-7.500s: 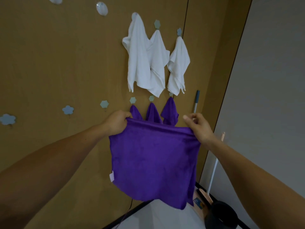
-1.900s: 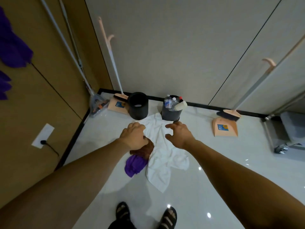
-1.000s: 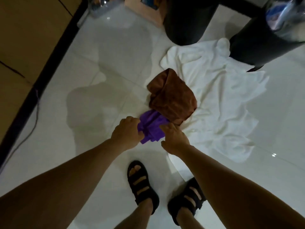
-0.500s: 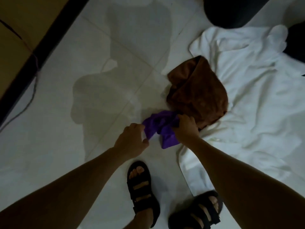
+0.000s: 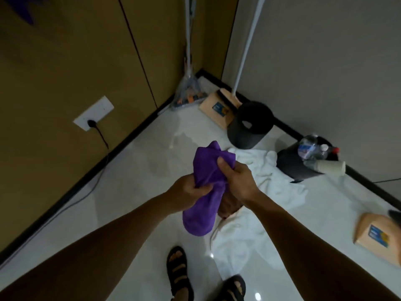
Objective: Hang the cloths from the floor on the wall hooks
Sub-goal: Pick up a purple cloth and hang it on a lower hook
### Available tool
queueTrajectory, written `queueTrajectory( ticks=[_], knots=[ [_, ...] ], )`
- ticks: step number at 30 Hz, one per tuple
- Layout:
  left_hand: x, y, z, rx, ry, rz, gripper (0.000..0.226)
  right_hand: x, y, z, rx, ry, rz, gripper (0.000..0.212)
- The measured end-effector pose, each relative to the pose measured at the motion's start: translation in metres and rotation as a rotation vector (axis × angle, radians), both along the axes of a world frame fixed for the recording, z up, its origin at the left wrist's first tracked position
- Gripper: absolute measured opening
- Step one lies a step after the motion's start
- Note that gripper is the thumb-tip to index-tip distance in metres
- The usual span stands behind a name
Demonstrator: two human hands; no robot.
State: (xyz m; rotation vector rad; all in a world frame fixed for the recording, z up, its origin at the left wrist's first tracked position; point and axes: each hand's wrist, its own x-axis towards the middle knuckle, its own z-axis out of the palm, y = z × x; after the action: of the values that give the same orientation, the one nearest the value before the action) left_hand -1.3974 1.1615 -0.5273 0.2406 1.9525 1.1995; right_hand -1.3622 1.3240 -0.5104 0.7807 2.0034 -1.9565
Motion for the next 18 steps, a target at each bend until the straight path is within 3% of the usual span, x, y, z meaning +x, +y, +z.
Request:
queueTrajectory(
  ticks=[5,9,13,15,18],
  knots=[
    [-0.009,-0.009,0.132,0.04,0.144,0.056,0.044,-0.009,0.0,0.129,0.285,0.228,0.037,0.026],
    [0.002,-0.018,0.217,0.152,0.245,0.233,0.035,0.0,-0.002,0.211,0.248,0.365,-0.017,0.013],
    [0.029,-0.026,0.296,0.232,0.358,0.417,0.033,0.017,-0.003,0.295,0.346,0.509,0.041,0.027],
    [0.037,-0.031,0.331,0.224,0.442,0.459,0.028,0.026,-0.003,0.328,0.404,0.619,0.052,0.023],
    [0.052,-0.037,0.378,0.245,0.533,0.489,0.044,0.042,-0.013,0.365,0.259,0.67,0.11,0.031]
  ],
)
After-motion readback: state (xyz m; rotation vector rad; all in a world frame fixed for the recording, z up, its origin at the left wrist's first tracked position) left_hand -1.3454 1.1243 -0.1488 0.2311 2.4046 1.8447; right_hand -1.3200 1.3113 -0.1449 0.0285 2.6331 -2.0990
